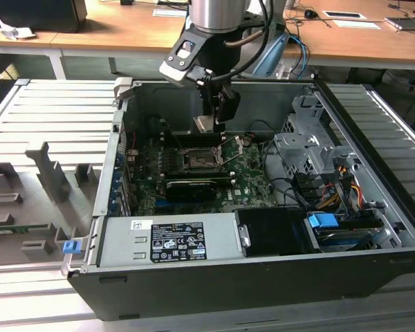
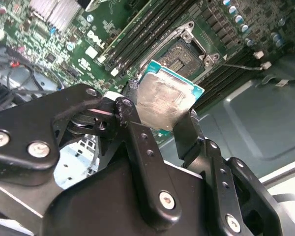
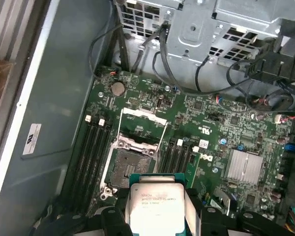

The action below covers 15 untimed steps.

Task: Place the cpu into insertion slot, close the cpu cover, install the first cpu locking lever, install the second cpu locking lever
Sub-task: 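Place the cpu into insertion slot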

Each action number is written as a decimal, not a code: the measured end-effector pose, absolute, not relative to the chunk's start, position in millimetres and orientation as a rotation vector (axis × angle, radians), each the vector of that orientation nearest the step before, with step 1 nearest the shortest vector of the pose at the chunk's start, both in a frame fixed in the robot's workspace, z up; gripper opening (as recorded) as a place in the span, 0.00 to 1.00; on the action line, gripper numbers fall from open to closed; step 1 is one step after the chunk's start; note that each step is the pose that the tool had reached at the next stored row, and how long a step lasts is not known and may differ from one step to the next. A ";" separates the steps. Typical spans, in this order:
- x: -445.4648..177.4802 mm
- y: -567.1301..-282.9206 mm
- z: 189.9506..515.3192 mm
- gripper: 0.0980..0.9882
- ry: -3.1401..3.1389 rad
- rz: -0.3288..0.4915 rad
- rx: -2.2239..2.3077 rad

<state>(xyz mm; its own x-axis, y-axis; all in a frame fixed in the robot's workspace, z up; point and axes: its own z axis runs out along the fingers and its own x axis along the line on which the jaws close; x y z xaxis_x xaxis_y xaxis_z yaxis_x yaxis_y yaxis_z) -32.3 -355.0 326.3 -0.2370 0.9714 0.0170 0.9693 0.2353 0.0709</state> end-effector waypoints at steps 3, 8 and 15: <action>-32.3 -355.0 319.8 0.49 2.396 0.100 1.981; -32.3 -355.0 309.3 0.49 2.351 0.097 2.033; -32.3 -355.0 299.5 0.49 2.234 0.088 2.152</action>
<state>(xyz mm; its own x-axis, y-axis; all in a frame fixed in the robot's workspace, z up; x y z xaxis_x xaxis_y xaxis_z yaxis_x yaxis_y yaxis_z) -32.3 -355.0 299.5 -0.0376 0.9992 0.0112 0.9970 0.0368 0.0676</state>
